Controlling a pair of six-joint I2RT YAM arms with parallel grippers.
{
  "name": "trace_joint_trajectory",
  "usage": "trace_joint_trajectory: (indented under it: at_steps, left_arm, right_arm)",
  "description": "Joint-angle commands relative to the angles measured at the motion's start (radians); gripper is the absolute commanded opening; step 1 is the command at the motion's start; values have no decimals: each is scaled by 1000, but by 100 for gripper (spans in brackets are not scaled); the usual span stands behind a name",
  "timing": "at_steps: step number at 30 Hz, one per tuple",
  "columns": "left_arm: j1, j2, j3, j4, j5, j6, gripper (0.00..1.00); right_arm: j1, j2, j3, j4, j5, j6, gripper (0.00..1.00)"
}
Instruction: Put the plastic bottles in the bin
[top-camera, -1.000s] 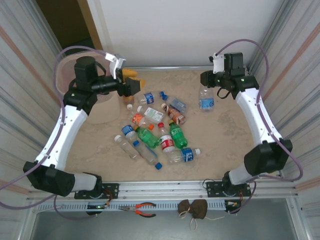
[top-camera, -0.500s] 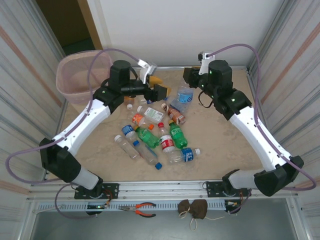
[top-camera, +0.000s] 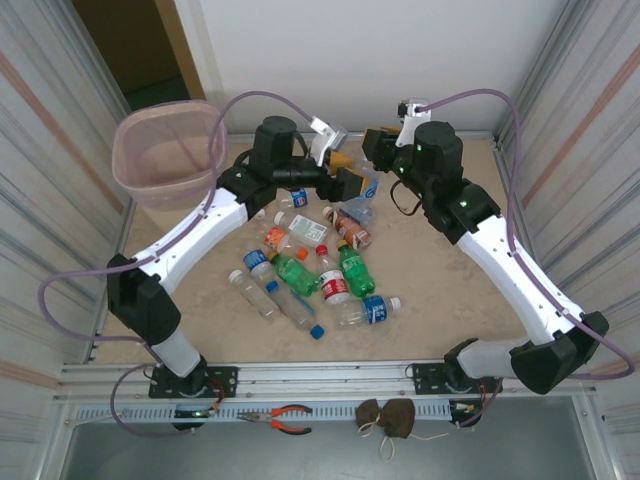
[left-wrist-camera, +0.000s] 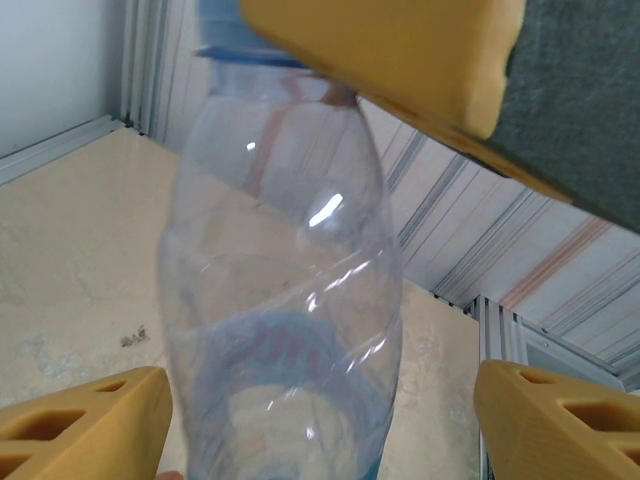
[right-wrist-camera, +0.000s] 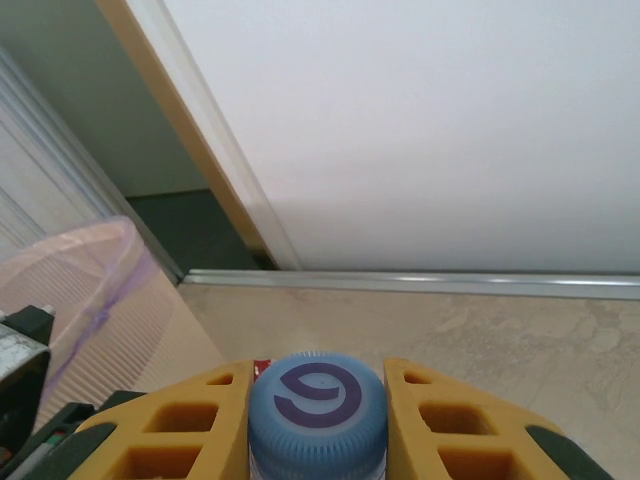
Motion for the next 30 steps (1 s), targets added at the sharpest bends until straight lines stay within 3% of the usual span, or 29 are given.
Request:
trace_joint_trajectory:
  at_steps: [1, 10, 22, 27, 30]
  left_arm:
    - [-25, 8, 37, -10, -16, 75, 77]
    - [-56, 28, 65, -72, -72, 150, 57]
    - [-56, 32, 72, -82, -87, 151, 45]
    - [-56, 22, 75, -91, -102, 156, 45]
    - [-51, 12, 75, -101, -109, 158, 44]
  right_arm:
    - [11, -35, 13, 30, 0, 32, 20]
    - [18, -49, 14, 28, -7, 43, 20]
    - [20, -51, 8, 32, 0, 38, 22]
    - [20, -63, 10, 21, 19, 26, 56]
    - [19, -79, 14, 4, 41, 10, 71]
